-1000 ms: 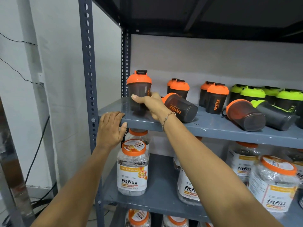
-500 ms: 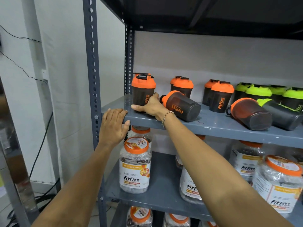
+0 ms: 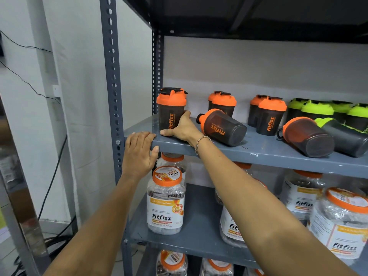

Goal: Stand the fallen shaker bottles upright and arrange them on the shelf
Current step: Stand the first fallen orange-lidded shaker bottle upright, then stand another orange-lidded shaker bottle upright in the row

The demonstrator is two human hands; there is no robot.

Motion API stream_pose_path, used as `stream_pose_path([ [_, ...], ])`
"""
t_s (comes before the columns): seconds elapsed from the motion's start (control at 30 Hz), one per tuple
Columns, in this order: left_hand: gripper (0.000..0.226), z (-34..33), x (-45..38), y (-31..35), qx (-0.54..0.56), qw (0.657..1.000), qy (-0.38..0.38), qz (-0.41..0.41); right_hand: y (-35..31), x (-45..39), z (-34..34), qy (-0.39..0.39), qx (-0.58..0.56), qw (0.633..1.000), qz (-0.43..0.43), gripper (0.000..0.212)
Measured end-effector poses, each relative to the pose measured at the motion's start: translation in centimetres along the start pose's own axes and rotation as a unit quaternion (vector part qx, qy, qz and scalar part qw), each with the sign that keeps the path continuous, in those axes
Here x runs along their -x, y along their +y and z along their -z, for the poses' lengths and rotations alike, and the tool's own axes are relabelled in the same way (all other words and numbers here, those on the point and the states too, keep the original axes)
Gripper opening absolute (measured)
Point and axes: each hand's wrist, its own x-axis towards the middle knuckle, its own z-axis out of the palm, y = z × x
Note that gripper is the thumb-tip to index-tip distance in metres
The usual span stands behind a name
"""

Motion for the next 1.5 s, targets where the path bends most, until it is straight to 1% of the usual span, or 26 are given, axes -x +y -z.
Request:
stream_pose_path([
  [0.13,0.038,0.1,0.0,0.2,-0.003,1.0,-0.011,0.012,-0.4,0.6,0.1,-0.008,0.024,1.0,-0.01,0.093],
  [0.2,0.039,0.1,0.0,0.2,-0.002,1.0,-0.019,0.017,-1.1,1.3,0.5,-0.007,0.064,0.998,-0.022,0.089],
  [0.23,0.039,0.1,0.0,0.2,-0.001,1.0,-0.021,0.018,-1.6,1.8,0.9,-0.004,0.099,0.995,-0.026,0.081],
  [0.3,0.039,0.2,0.1,0.3,0.004,1.0,-0.023,0.018,-2.6,2.8,2.3,0.024,0.177,0.984,-0.004,0.055],
  [0.33,0.04,0.2,0.1,0.3,0.007,1.0,-0.023,0.019,-3.1,3.4,3.2,0.055,0.203,0.977,0.023,0.044],
  [0.4,0.04,0.3,0.1,0.5,0.013,0.999,-0.021,0.024,-3.8,4.8,5.6,0.132,0.223,0.964,0.069,0.034],
  [0.43,0.041,0.3,0.1,0.6,0.014,0.999,-0.021,0.028,-3.9,5.5,7.1,0.174,0.246,0.95,0.085,0.036],
  [0.47,0.042,0.4,0.0,0.8,0.016,0.999,-0.02,0.033,-3.6,6.0,8.5,0.2,0.285,0.934,0.085,0.043],
  [0.5,0.042,0.4,0.0,1.0,0.018,0.999,-0.021,0.038,-3.2,6.4,10.0,0.203,0.326,0.922,0.06,0.052],
  [0.53,0.043,0.5,0.0,1.2,0.022,0.999,-0.021,0.042,-2.5,6.6,11.4,0.182,0.358,0.916,0.011,0.06],
  [0.57,0.043,0.5,0.0,1.4,0.023,0.998,-0.022,0.047,-1.8,6.7,12.4,0.144,0.372,0.916,-0.041,0.067],
  [0.6,0.043,0.5,0.1,1.6,0.022,0.998,-0.02,0.053,-1.0,6.6,13.2,0.097,0.365,0.922,-0.083,0.073],
  [0.63,0.043,0.4,0.2,1.8,0.019,0.998,-0.016,0.059,-0.2,6.4,13.6,0.054,0.347,0.93,-0.106,0.077],
  [0.7,0.045,0.4,0.4,2.7,0.023,0.997,-0.009,0.07,0.6,6.5,13.8,0.007,0.309,0.944,-0.114,0.078],
  [0.83,0.047,0.3,0.0,5.8,0.047,0.997,-0.034,0.049,0.8,6.8,14.0,0.002,0.251,0.961,-0.115,0.067],
  [0.9,0.046,0.1,-0.3,7.1,0.044,0.998,-0.044,0.033,1.4,6.9,14.3,0.038,0.187,0.976,-0.105,0.06],
  [0.93,0.045,-0.1,-0.4,7.5,0.042,0.998,-0.046,0.032,1.9,6.9,14.4,0.066,0.119,0.985,-0.104,0.06],
  [0.97,0.044,-0.2,-0.5,7.8,0.04,0.998,-0.044,0.035,2.6,6.9,14.5,0.091,0.024,0.99,-0.109,0.063],
  [1.0,0.044,-0.3,-0.5,7.9,0.037,0.998,-0.041,0.041,3.3,6.9,14.6,0.11,-0.081,0.984,-0.115,0.066],
  [1.07,0.044,-0.4,-0.5,8.2,0.035,0.998,-0.034,0.042,4.7,6.9,14.9,0.117,-0.269,0.95,-0.107,0.067],
  [1.1,0.043,-0.4,-0.6,8.5,0.035,0.998,-0.032,0.034,5.3,6.9,15.0,0.107,-0.333,0.932,-0.094,0.066],
  [1.13,0.043,-0.6,-0.7,9.0,0.032,0.999,-0.031,0.021,5.7,7.1,15.0,0.095,-0.365,0.923,-0.081,0.066],
  [1.17,0.042,-0.8,-0.7,9.6,0.029,0.999,-0.031,0.01,5.9,7.2,14.9,0.088,-0.367,0.923,-0.07,0.067],
  [1.23,0.042,-1.2,-0.9,10.6,0.023,0.999,-0.028,0.007,6.1,7.1,14.3,0.09,-0.33,0.938,-0.058,0.069],
  [1.37,0.037,-1.7,-0.6,10.3,0.013,1.0,-0.011,0.005,7.2,5.4,13.9,0.076,-0.263,0.961,-0.036,0.084],
  [1.5,0.034,-1.7,-0.5,10.3,0.004,1.0,0.008,0.004,7.4,4.6,14.3,0.052,-0.192,0.979,-0.053,0.064],
])
